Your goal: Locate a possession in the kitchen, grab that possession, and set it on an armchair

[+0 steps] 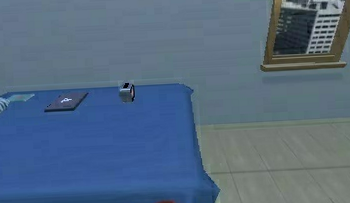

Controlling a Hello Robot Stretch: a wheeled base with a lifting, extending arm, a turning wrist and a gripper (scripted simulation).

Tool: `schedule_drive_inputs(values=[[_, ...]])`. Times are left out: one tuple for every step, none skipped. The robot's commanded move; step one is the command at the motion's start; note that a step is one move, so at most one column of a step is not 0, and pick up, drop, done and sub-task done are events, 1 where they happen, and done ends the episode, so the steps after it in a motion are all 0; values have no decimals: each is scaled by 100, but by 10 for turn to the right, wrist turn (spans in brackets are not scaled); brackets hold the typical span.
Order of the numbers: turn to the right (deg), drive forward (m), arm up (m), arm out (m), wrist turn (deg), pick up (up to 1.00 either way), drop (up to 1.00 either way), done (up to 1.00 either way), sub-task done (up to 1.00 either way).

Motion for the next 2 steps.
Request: schedule_drive_inputs(values=[[-60, 0, 0, 0, 0, 0, 0, 0, 0], [450, 0, 0, 0, 0, 0, 0, 0, 0]])
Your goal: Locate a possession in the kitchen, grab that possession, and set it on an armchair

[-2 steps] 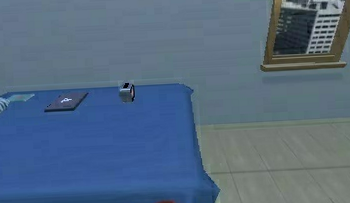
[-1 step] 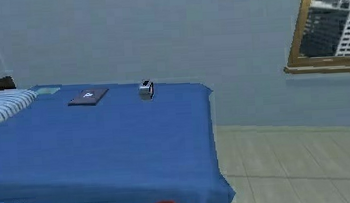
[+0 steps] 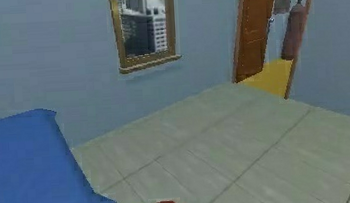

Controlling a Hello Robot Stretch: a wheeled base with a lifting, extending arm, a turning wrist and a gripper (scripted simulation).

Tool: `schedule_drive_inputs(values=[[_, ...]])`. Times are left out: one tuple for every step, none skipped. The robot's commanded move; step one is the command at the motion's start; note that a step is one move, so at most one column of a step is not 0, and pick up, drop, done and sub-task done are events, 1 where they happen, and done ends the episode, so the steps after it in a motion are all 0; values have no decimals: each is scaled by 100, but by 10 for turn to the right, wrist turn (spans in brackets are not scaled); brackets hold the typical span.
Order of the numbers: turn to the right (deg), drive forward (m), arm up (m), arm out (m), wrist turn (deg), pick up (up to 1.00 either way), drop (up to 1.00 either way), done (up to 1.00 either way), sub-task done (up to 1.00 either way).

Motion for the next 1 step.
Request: schedule_drive_inputs(values=[[360, 0, 0, 0, 0, 0, 0, 0, 0]])
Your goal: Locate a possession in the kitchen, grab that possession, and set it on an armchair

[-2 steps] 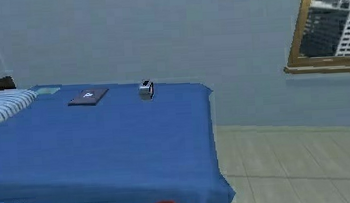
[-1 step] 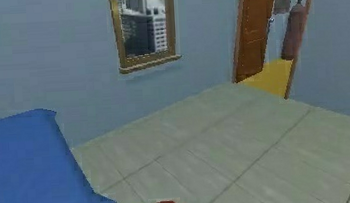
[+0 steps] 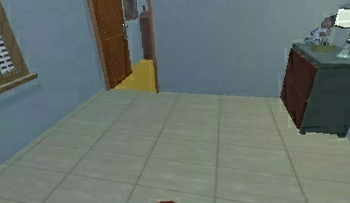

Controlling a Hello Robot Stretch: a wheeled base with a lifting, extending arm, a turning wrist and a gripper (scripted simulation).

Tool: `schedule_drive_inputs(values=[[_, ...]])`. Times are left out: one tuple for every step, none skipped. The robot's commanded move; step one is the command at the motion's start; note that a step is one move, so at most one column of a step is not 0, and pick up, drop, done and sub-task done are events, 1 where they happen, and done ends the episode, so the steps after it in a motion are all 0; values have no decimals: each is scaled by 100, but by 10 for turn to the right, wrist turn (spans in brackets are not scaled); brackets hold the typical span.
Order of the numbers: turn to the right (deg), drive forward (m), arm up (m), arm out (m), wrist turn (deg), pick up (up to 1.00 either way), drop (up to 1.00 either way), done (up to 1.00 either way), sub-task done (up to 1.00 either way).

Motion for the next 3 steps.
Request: schedule_drive_inputs(values=[[0, 0, 0, 40, 0, 0, 0, 0, 0], [0, 0, 0, 0, 450, 0, 0, 0, 0], [0, 0, 0, 0, 450, 0, 0, 0, 0]])
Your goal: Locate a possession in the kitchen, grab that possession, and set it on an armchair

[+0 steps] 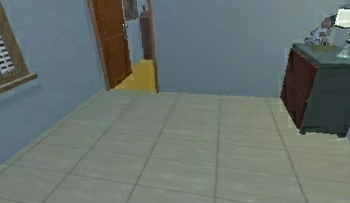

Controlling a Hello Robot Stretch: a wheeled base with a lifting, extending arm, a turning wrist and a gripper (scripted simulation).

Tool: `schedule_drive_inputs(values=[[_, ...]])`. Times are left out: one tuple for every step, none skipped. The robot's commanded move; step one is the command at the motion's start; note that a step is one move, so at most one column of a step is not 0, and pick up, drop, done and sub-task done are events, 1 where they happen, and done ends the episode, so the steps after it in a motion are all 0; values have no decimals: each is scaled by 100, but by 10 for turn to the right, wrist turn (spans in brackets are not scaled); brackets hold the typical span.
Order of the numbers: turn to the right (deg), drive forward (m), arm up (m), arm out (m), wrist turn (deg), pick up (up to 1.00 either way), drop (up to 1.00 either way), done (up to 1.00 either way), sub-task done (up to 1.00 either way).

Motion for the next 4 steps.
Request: schedule_drive_inputs(values=[[0, 0, 0, 0, 390, 0, 0, 0, 0], [0, 0, -46, 0, 0, 0, 0, 0, 0], [0, 0, -32, 0, 0, 0, 0, 0, 0], [0, 0, 0, 0, 0, 0, 100, 0, 0]])
